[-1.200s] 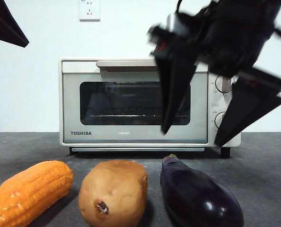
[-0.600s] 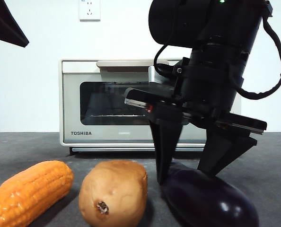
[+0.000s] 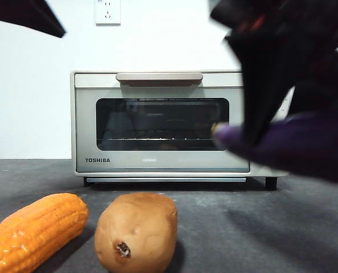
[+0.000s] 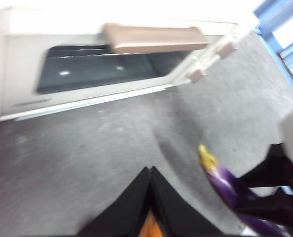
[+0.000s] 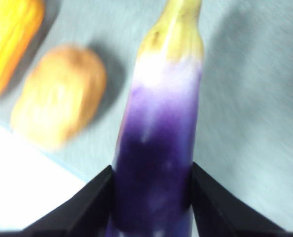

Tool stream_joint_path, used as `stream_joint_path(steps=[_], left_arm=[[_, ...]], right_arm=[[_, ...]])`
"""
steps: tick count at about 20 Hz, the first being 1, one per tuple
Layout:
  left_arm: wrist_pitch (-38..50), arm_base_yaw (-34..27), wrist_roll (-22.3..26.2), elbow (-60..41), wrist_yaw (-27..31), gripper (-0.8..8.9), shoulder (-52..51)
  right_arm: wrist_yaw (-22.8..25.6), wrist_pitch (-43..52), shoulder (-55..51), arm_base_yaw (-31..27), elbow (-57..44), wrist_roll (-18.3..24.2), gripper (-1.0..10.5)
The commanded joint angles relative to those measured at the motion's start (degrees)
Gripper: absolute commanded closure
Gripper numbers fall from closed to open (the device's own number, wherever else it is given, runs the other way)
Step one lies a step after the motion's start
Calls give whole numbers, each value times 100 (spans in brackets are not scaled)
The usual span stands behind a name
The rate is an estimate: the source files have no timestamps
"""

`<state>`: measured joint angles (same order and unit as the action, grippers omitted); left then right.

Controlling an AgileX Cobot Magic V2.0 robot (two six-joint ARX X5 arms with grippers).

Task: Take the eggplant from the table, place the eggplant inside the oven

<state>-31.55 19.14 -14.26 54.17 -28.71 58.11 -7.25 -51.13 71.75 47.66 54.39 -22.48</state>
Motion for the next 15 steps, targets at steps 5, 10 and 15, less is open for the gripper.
stream_joint_path(steps=[5,10,15], left_arm=[[-278,680,542,1657,317,810,1622],[-509,1001,938,2964,964,810,2883],[-496,1082,1086,3462,1287,810,3672]], right_arm=[[710,-382,-1506,59,83,339,834],[898,-396,-2326,59,83,337,834],[1508,-619,-2841,59,83,337,834]])
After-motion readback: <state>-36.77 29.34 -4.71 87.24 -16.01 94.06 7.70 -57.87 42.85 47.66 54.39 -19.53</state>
